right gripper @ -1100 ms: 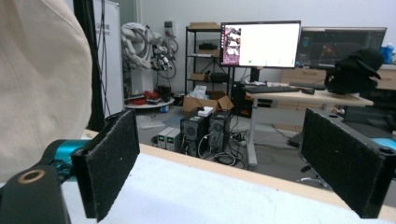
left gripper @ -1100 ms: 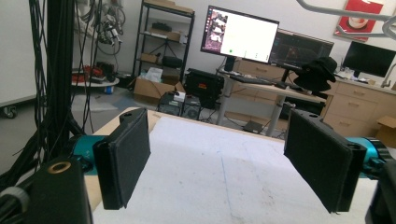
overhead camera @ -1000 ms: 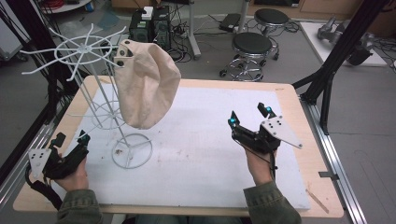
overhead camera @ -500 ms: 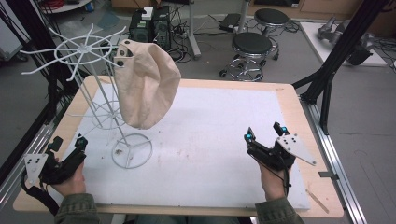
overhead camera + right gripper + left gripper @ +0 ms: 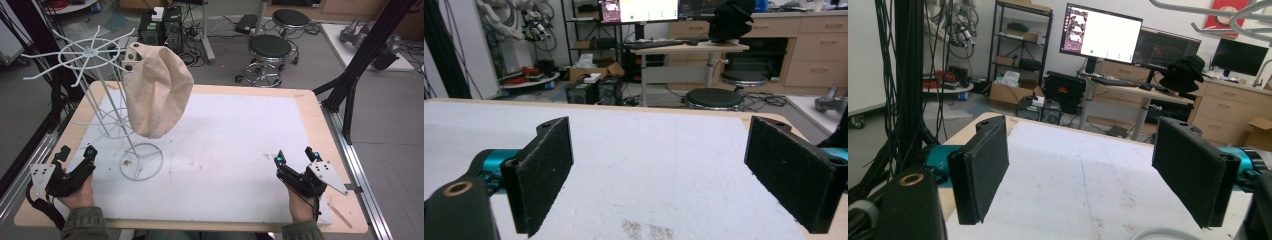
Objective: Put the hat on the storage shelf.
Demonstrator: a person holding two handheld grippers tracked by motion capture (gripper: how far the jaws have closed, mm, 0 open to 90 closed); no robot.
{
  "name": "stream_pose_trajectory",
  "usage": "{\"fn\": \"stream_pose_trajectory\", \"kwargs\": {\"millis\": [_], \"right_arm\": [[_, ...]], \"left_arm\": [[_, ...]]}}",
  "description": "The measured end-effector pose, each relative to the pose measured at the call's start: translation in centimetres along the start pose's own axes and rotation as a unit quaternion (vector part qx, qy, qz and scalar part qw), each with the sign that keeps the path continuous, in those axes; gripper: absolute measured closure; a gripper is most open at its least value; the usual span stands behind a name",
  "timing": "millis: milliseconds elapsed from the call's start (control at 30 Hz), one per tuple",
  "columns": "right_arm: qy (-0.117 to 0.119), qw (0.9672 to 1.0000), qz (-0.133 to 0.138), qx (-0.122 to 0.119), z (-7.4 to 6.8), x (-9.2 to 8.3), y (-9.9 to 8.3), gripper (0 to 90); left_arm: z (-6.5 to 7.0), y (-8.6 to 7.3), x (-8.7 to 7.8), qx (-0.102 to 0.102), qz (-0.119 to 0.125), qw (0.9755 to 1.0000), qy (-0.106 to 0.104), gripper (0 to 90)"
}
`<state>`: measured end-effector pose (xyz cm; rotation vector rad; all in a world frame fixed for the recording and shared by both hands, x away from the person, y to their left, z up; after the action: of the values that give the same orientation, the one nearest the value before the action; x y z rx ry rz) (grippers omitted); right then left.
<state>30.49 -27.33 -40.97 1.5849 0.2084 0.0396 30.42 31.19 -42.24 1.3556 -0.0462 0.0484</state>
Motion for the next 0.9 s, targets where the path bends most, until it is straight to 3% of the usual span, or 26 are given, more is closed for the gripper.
{"fn": "stream_pose_trajectory", "kwargs": {"millis": [167,367,600,900], "right_arm": [[-0.006,1.0000,0.001,0.007,0.6,0.0,-0.9,11.2],[-0.017,0.9993,0.000,0.034,1.3,-0.2,-1.5,11.2],[-0.028,0.9992,-0.010,0.028,2.0,0.2,-2.5,11.2],[-0.028,0.9993,-0.014,0.020,1.7,0.5,-2.7,11.2]], "left_arm": [[0.1,0.0,0.0,0.002,-0.002,1.0000,-0.001,22.7],[0.1,-0.1,-0.1,0.002,-0.004,1.0000,-0.002,22.7],[0.1,-0.2,-0.1,0.002,-0.005,1.0000,-0.003,22.7],[0.3,-0.2,-0.1,0.001,-0.007,1.0000,-0.007,22.7]]}}
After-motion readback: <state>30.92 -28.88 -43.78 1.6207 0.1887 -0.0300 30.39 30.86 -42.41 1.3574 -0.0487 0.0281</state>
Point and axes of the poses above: each handheld gripper's, and its own axes: x roughly forward along the jaws, y roughly out of its top, z roughly to its right, the point moved 7 cm from there along x, roughly forward along the jaws, and after that the axes turned 1 degree about -x, right-handed, at the moved point
